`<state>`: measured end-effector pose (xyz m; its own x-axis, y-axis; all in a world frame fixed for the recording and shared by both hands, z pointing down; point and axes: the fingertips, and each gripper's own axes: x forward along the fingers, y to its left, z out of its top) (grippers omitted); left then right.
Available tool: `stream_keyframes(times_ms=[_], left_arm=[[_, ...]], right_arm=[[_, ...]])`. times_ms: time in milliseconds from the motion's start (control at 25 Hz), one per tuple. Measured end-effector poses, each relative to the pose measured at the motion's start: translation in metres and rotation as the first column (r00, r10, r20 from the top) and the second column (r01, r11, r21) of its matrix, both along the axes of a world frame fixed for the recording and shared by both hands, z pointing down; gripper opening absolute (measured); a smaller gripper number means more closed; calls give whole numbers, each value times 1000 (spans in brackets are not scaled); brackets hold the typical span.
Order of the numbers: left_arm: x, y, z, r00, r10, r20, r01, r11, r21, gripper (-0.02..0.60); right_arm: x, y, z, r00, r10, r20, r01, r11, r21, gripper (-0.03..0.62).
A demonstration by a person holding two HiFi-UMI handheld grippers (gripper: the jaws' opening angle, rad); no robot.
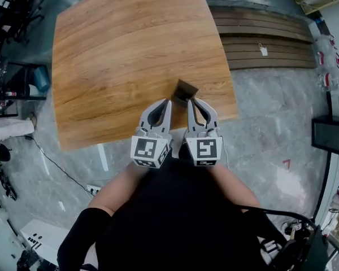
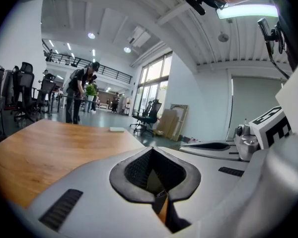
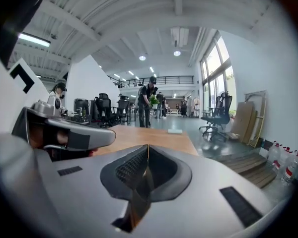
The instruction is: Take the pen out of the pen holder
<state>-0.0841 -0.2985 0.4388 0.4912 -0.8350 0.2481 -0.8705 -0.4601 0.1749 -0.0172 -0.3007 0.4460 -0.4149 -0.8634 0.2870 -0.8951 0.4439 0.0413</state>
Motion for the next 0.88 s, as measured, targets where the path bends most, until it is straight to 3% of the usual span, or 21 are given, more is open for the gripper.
stream_keyframes(times_ms=[320, 880], left_arm=[[-1, -12, -54, 1000, 7, -10, -6, 992, 125, 6], [3, -16, -71, 1000, 12, -14, -10, 987, 161, 6]], right_arm=[[-4, -8, -79, 999, -26, 48, 18, 986, 167, 14], [-4, -13, -96, 998, -31, 61, 19, 983, 185, 12]])
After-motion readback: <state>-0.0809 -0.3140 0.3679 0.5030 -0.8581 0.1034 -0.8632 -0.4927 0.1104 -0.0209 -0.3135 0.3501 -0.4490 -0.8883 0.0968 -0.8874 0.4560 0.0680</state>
